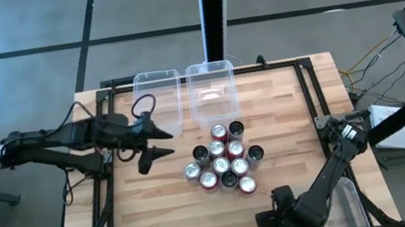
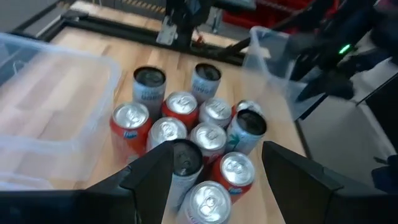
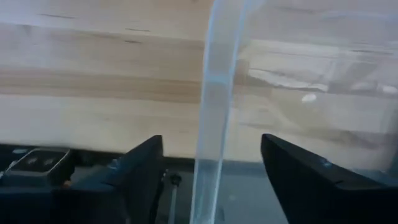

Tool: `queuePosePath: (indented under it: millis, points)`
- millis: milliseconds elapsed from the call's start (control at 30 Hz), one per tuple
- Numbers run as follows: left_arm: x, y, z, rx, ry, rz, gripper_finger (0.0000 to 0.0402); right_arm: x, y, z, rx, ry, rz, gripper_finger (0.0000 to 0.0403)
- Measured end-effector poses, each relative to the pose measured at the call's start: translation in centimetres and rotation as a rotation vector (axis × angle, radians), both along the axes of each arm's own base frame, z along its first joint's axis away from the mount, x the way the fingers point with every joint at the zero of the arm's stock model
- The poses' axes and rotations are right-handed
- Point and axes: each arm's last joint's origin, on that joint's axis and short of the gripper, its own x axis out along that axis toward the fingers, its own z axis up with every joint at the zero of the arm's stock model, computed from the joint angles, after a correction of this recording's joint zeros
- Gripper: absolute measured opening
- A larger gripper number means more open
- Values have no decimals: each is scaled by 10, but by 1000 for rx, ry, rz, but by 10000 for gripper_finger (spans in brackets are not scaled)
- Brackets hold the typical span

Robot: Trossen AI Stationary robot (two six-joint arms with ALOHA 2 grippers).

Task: Sort soda cans
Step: Move the bottom right white bin to the right side of the center white bin

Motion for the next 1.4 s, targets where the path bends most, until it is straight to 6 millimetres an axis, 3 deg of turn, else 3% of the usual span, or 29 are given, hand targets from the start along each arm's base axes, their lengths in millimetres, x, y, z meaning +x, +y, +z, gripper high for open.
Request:
queuePosePath:
  millis: [167, 433, 533, 667, 867, 1400]
  points:
    - [-14, 1, 8, 18, -41, -9, 230, 2, -2, -12, 14, 20, -8, 169]
    - [-32, 2, 11, 38, -40, -17, 230, 2, 0, -8, 55, 41, -44, 31]
    - [-39, 3, 12, 41, -37, -18, 230, 4, 1, 3, 81, 23, -38, 20]
    - [-46, 3, 12, 43, -33, -18, 230, 10, 6, 31, 149, -72, -14, 22]
    - [-51, 4, 13, 46, -44, -19, 230, 15, 10, 90, 312, -243, 3, 22]
    - [-53, 4, 12, 48, -26, -18, 230, -4, -15, 199, 409, -879, 278, 22]
